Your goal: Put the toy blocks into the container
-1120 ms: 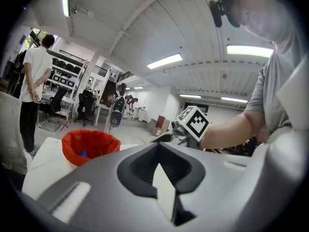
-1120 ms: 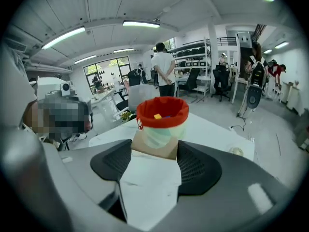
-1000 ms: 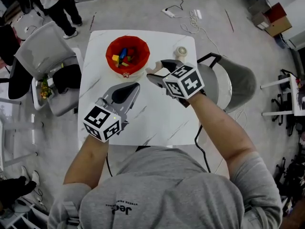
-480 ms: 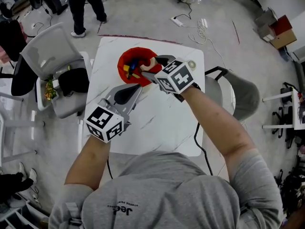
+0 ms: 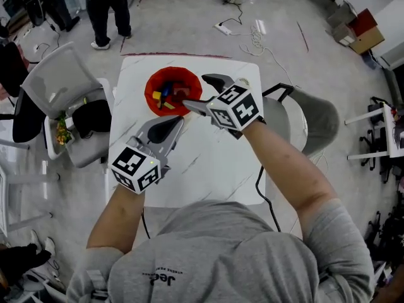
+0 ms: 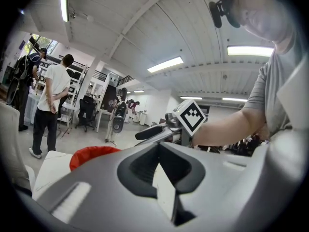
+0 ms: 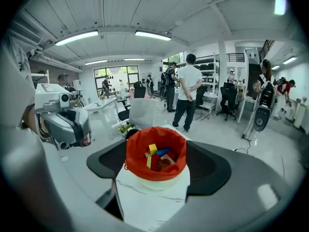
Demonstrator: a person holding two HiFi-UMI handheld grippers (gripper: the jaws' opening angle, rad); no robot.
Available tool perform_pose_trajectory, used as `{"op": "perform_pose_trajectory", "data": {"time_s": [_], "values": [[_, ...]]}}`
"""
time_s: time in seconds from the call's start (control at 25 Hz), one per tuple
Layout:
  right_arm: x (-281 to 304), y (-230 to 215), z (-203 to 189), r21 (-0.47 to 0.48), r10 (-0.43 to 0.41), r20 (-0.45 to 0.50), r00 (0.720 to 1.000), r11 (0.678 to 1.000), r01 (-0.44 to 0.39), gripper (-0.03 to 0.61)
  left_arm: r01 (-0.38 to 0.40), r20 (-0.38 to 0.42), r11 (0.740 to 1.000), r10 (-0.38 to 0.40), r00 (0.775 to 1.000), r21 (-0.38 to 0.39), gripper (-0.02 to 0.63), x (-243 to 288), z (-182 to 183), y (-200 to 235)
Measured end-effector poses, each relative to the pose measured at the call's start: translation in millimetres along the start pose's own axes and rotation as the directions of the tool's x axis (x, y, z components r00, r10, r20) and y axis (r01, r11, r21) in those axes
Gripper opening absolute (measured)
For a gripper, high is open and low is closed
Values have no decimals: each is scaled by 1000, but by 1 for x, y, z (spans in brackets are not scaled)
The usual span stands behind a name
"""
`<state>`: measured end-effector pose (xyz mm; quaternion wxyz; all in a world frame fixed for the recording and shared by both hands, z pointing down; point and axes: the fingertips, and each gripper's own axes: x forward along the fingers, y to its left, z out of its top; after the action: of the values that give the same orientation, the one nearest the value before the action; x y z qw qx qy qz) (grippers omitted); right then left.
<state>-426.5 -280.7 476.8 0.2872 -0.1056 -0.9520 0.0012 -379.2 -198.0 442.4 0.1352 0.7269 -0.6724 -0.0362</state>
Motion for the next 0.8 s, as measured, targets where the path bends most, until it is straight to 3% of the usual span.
{"op": "perform_pose_trajectory", "data": {"time_s": [0.2,0.4,0.6,0.8], "values": [[-64,-19,-22,77,-79,73,994,994,74,361,116,-4,993,-116,993,18,58,32,3,-36],[-155,-44,-61,152,-226,109,968,966,208,360,262,-26,964,-261,965,39,58,76,2,-96],[-264,-59,-108,229,-410,116,905,897,377,357,433,-60,899,-429,901,70,58,118,0,-172],[-378,-46,-158,314,-571,113,813,797,516,354,567,-91,819,-561,823,87,58,146,-1,-258]]}}
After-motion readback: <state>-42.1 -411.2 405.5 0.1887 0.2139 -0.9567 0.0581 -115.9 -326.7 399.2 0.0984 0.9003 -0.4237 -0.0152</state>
